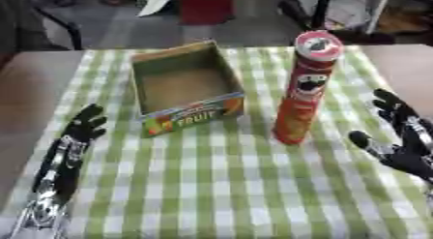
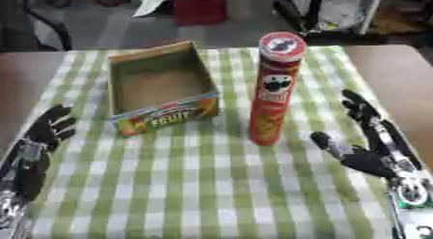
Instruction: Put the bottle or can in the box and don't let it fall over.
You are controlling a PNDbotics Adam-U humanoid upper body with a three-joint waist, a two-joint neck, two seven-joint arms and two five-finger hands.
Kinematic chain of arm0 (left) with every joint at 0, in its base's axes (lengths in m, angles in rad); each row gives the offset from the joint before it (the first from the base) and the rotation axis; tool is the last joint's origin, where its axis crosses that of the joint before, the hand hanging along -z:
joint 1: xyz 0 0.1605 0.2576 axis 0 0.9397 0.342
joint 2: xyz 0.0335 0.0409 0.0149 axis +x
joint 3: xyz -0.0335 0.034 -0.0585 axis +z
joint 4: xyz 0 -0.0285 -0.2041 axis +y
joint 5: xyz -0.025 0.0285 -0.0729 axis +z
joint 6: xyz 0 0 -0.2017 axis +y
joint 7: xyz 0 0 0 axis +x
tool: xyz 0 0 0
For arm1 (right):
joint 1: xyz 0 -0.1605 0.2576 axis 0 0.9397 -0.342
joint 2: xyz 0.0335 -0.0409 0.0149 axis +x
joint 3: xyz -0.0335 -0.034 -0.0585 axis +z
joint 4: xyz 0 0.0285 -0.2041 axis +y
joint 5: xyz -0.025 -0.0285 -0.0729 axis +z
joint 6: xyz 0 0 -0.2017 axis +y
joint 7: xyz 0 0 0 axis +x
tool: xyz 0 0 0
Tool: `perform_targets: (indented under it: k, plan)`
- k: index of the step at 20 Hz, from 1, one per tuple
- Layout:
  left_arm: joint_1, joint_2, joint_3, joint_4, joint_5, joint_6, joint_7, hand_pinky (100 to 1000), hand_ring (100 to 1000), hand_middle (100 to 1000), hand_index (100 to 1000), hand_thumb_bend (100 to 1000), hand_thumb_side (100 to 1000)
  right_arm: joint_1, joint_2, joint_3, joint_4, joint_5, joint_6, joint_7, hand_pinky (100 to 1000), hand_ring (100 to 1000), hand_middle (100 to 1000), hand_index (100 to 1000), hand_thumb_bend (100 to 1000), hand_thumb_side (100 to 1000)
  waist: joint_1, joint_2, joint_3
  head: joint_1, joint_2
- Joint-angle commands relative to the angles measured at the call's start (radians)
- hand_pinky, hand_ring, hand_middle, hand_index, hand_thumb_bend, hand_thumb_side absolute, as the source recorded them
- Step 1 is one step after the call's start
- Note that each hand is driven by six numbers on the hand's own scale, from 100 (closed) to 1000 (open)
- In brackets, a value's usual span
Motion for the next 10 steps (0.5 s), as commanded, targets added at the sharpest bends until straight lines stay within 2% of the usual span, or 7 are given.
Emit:
perform_targets:
  k: [1,5,10]
  plan:
    - [-0.003,0.017,-0.005,-0.010,0.005,-0.003,-0.004,895,897,893,965,601,895,-0.024,-0.037,0.011,0.007,-0.014,-0.004,0.001,1000,1000,1000,1000,656,484,0.000,-0.019,0.006,-0.007,0.001]
    - [-0.002,0.017,-0.007,-0.008,0.006,-0.003,-0.006,895,897,893,966,600,896,-0.111,-0.101,0.057,0.094,-0.067,0.000,-0.005,1000,1000,1000,1000,656,485,0.002,-0.017,0.011,-0.013,-0.001]
    - [-0.003,0.017,-0.009,-0.008,0.006,-0.003,-0.009,895,897,893,966,600,896,-0.186,-0.121,0.086,0.177,-0.103,-0.020,0.006,1000,1000,1000,1000,657,485,0.004,-0.015,0.014,-0.015,-0.002]
